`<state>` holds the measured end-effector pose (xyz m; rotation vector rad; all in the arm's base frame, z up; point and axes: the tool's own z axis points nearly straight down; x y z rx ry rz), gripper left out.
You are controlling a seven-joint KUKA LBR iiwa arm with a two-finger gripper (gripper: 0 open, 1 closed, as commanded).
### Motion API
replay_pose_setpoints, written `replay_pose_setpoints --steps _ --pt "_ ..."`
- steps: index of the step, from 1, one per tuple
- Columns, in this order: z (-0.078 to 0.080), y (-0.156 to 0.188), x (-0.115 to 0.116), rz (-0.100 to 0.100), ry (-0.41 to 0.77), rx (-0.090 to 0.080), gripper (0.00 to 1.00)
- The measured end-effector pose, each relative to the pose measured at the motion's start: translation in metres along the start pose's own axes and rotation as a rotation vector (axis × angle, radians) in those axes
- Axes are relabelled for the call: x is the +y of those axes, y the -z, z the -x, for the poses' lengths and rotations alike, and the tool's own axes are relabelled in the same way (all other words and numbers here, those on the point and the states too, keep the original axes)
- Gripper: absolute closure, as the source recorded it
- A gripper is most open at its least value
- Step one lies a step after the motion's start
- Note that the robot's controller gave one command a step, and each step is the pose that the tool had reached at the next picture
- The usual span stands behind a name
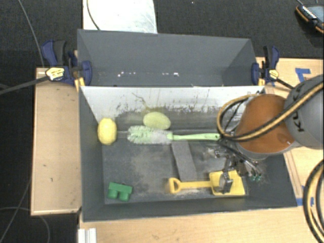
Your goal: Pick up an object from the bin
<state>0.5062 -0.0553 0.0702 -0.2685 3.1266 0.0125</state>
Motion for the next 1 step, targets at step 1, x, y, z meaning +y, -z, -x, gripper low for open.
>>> replay_pose_setpoints --steps 1 --pt "-0.0252 0.0005 0.0170 -0.010 0.147 -0.011 1.00"
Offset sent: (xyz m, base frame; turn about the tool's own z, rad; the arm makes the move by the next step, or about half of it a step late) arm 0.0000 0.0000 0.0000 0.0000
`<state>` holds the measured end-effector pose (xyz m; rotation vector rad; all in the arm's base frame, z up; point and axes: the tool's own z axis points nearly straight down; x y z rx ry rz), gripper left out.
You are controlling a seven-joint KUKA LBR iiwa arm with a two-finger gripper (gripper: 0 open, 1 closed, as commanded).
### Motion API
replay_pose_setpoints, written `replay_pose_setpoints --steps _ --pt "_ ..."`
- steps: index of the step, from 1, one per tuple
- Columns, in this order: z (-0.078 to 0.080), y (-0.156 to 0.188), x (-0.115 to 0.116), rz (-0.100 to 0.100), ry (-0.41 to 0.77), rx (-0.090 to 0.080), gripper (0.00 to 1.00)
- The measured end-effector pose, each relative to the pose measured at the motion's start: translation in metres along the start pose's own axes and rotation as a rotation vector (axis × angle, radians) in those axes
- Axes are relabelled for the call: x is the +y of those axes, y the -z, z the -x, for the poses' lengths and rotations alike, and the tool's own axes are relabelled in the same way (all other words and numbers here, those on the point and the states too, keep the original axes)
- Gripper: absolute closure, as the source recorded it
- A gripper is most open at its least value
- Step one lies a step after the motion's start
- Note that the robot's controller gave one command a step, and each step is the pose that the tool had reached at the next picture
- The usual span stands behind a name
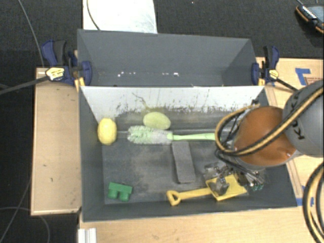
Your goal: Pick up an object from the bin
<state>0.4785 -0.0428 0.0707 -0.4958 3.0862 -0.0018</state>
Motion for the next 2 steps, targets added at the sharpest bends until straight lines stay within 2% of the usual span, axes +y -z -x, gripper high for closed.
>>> replay_pose_setpoints --steps 1,2 --pt "0.000 0.000 0.000 0.000 -0.001 0.000 1.00" --pt "-0.002 0.039 0.001 0.004 -0.003 0.007 1.00"
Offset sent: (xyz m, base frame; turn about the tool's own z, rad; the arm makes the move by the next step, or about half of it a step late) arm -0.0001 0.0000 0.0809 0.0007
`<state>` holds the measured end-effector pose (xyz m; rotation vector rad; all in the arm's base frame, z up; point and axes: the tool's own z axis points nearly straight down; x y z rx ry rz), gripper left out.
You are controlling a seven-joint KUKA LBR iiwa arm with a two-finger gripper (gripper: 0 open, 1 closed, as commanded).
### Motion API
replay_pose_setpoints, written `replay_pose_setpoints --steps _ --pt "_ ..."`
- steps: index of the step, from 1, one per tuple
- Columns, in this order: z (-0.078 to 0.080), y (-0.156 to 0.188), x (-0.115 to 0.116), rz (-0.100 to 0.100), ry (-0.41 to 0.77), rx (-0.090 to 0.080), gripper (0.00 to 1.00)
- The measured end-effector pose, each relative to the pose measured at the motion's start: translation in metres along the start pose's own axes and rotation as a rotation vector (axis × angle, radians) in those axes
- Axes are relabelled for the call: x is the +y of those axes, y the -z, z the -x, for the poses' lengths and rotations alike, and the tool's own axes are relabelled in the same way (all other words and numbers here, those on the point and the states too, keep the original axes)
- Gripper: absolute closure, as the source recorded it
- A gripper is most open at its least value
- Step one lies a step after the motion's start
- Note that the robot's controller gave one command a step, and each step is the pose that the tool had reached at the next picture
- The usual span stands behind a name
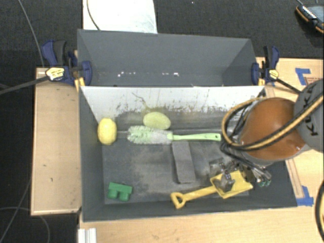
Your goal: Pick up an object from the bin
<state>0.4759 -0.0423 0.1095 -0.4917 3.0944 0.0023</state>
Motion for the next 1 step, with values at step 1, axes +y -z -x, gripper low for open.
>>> replay_pose_setpoints --steps 1 --pt "0.0014 0.0376 -0.0003 -0.001 -0.004 -0.003 1.00"
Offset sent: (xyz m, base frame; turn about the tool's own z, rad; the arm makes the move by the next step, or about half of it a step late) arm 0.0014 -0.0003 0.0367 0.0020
